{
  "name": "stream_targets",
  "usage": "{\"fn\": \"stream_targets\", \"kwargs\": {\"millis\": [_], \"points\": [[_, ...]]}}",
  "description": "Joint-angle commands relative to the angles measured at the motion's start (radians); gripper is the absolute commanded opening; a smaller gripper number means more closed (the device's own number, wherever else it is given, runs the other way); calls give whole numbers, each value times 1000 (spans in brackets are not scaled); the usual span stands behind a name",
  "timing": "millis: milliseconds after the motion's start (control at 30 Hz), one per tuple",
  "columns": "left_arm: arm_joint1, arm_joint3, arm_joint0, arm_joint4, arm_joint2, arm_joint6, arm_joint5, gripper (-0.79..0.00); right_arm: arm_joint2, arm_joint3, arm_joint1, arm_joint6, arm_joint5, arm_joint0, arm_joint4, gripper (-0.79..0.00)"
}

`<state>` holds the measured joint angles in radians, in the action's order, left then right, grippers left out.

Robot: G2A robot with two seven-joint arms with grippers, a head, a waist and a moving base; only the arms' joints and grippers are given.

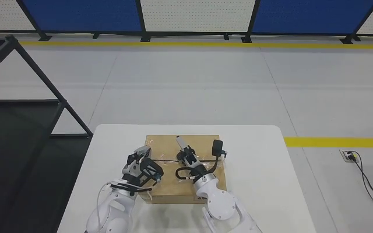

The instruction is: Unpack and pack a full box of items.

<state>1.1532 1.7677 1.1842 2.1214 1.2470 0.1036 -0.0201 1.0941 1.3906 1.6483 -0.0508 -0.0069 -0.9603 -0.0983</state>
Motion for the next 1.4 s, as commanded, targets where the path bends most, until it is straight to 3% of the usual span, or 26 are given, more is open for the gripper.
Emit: {"fn": "stream_targets", "kwargs": {"millis": [0,167,267,367,433,467,767,1367], "points": [[2,3,3,-32,9,-5,7,-671,1,0,0,-1,2,0,0,0],[5,3,11,-105,34,-21,24,-628,2,1,1,-1,7,0,-2,0],[7,0,17,-138,44,-32,32,-560,2,1,1,0,11,0,-4,0],[8,-1,23,-165,56,-47,39,-345,3,-1,2,3,13,1,-5,0],[9,0,28,-173,62,-50,33,-89,3,-3,3,3,15,2,-4,0],[10,1,30,-179,64,-52,31,-12,2,-4,3,3,17,2,-4,0],[17,11,43,-244,85,-83,15,0,1,-6,5,2,18,4,-6,0],[39,11,49,-342,119,-70,-109,0,0,-2,8,2,17,-4,-10,0]]}}
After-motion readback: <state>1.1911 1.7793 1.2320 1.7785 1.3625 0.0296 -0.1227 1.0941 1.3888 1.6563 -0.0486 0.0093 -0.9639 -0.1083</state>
